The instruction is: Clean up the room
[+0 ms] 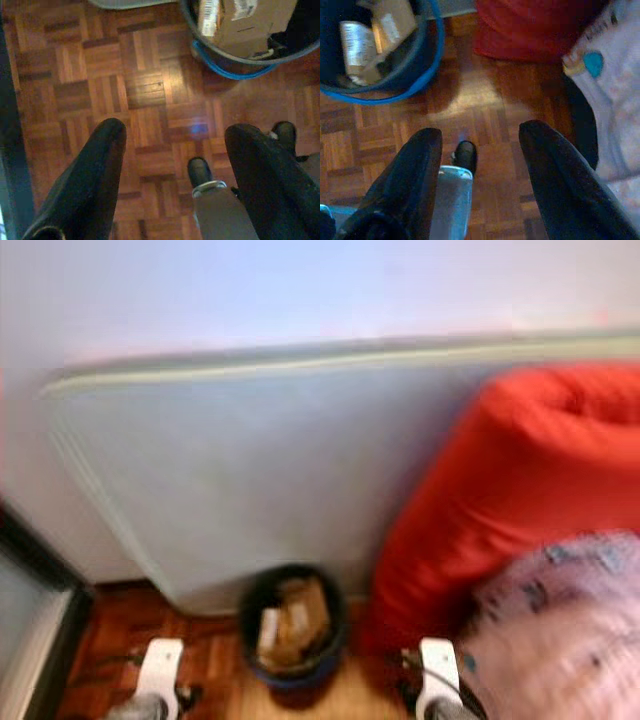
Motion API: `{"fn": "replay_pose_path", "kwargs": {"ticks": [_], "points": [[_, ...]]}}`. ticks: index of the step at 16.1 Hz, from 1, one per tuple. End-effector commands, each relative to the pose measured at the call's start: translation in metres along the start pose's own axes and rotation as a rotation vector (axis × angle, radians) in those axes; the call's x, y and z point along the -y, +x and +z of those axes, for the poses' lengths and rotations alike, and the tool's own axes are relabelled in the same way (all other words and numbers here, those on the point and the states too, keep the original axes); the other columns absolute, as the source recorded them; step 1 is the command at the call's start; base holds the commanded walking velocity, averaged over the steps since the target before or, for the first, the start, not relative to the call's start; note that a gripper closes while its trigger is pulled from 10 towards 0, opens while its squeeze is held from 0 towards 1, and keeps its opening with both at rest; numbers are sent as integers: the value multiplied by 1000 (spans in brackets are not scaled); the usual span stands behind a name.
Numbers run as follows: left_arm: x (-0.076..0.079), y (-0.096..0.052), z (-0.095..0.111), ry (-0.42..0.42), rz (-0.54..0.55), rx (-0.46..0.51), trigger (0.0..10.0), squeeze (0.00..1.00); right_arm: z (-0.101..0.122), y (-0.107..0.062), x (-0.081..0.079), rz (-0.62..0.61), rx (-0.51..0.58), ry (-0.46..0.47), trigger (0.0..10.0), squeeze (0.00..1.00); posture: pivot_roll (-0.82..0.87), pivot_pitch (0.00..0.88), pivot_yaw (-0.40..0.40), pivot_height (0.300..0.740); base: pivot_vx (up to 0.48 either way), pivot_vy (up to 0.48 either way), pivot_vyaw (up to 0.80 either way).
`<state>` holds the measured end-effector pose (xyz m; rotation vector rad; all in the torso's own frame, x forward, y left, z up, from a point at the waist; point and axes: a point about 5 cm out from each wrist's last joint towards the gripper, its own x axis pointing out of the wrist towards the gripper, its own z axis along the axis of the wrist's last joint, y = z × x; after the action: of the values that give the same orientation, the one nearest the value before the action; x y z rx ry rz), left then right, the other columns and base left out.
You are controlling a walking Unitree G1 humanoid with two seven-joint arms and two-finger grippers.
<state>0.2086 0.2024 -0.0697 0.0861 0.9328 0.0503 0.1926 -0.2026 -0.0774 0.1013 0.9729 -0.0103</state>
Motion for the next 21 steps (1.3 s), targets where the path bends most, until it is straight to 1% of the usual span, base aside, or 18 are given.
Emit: {"fn": "replay_pose_path", "kwargs": {"ticks": [1, 12, 21], "points": [[5, 0, -2, 6, -13, -9, 10000, 0, -1, -1, 4, -9, -3, -3, 10000, 0, -27, 0, 26, 740, 0, 0, -781], [5, 0, 0, -5, -14, -1, 10000, 0, 1, -1, 5, -15, -1, -1, 10000, 0, -34, 0, 29, 740, 0, 0, -781], [6, 0, 0, 12, -28, -4, 10000, 0, 1, -1, 4, -16, -1, -1, 10000, 0, -33, 0, 30, 740, 0, 0, -781]]}}
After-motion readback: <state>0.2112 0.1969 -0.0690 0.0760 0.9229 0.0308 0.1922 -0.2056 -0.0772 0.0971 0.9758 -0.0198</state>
